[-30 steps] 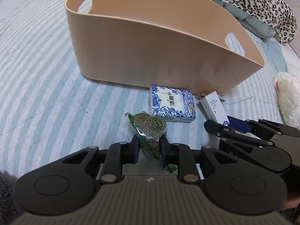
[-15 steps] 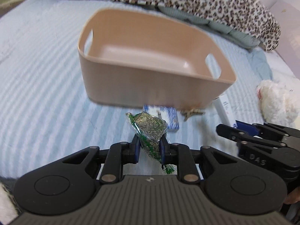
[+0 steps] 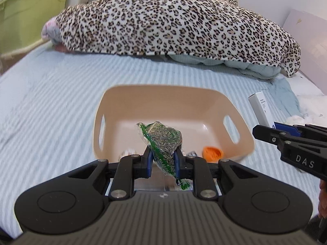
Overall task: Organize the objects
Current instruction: 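Carry the herb bag and white box into the basket and open both tools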
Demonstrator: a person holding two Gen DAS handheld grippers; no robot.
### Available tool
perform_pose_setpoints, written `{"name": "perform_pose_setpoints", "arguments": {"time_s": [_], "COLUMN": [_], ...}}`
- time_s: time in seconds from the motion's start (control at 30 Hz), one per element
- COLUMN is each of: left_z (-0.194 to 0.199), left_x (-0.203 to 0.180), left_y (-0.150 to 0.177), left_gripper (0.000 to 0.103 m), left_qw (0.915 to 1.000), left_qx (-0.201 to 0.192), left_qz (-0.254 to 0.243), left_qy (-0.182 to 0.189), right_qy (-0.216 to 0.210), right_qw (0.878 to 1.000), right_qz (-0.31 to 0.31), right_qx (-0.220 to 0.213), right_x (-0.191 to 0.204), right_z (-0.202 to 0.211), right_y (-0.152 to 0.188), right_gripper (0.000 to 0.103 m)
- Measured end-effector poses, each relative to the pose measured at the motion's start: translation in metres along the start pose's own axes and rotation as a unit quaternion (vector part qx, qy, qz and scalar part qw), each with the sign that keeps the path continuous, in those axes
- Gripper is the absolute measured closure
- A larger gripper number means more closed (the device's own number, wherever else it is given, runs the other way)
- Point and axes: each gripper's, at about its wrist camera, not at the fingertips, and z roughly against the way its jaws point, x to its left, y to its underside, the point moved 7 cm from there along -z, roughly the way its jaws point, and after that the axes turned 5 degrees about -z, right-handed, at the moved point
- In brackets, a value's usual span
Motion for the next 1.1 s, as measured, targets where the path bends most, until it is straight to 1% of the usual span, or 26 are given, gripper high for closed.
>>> {"name": "perform_pose_setpoints", "arguments": {"time_s": [0.13,0.27,0.4,0.5,0.6,0.67,0.7,0.73,0.77,0.8,0.83,0.87,0.9,0.93,0.97,1.03,1.1], "left_z": [-0.026,-0.056,-0.088,-0.108,-0.121,-0.122,-0.12,-0.117,-0.113,-0.109,-0.103,-0.096,-0.089,-0.081,-0.076,-0.064,-0.052], "left_x": [0.001,0.003,0.007,0.01,0.011,0.012,0.013,0.014,0.014,0.013,0.013,0.012,0.012,0.01,0.009,0.007,0.005], "left_y": [-0.016,-0.02,-0.013,-0.002,0.009,0.013,0.013,0.013,0.012,0.011,0.008,0.006,0.003,0.001,-0.002,-0.005,-0.005], "left_gripper": [0.081,0.081,0.081,0.081,0.08,0.079,0.078,0.077,0.076,0.07,0.057,0.05,0.038,0.034,0.032,0.029,0.025], "left_qw": [0.9999,0.9993,0.9974,0.9951,0.9931,0.9926,0.9928,0.993,0.9933,0.9938,0.9946,0.9953,0.996,0.9965,0.9966,0.9969,0.9973], "left_qx": [0.004,0.023,0.053,0.079,0.103,0.111,0.11,0.108,0.105,0.1,0.093,0.084,0.074,0.066,0.061,0.055,0.05], "left_qz": [-0.009,-0.013,-0.021,-0.026,-0.025,-0.018,-0.015,-0.014,-0.015,-0.018,-0.02,-0.023,-0.026,-0.03,-0.033,-0.037,-0.035], "left_qy": [-0.011,-0.026,-0.045,-0.054,-0.05,-0.045,-0.044,-0.044,-0.044,-0.043,-0.042,-0.043,-0.043,-0.043,-0.043,-0.043,-0.039], "right_qy": [0.009,0.022,0.035,0.044,0.048,0.051,0.053,0.055,0.055,0.053,0.052,0.052,0.052,0.052,0.052,0.055,0.059], "right_qw": [1.0,1.0,0.999,0.998,0.995,0.994,0.994,0.993,0.994,0.994,0.995,0.995,0.995,0.996,0.996,0.997,0.997], "right_qz": [-0.002,-0.003,0.004,0.012,0.019,0.021,0.022,0.022,0.021,0.019,0.017,0.016,0.016,0.017,0.021,0.03,0.033], "right_qx": [-0.003,0.006,0.03,0.053,0.082,0.094,0.097,0.098,0.095,0.09,0.087,0.083,0.078,0.072,0.065,0.055,0.046], "right_x": [0.001,0.0,-0.004,-0.006,-0.007,-0.007,-0.007,-0.007,-0.007,-0.008,-0.01,-0.011,-0.012,-0.013,-0.014,-0.015,-0.018], "right_z": [-0.017,-0.04,-0.067,-0.085,-0.1,-0.106,-0.107,-0.106,-0.103,-0.1,-0.096,-0.091,-0.086,-0.081,-0.075,-0.061,-0.048], "right_y": [-0.016,-0.021,-0.017,-0.007,0.005,0.011,0.013,0.014,0.015,0.015,0.014,0.014,0.013,0.011,0.009,0.006,0.005], "right_gripper": [0.074,0.074,0.074,0.074,0.074,0.074,0.069,0.062,0.062,0.059,0.052,0.049,0.043,0.04,0.038,0.026,0.019]}}
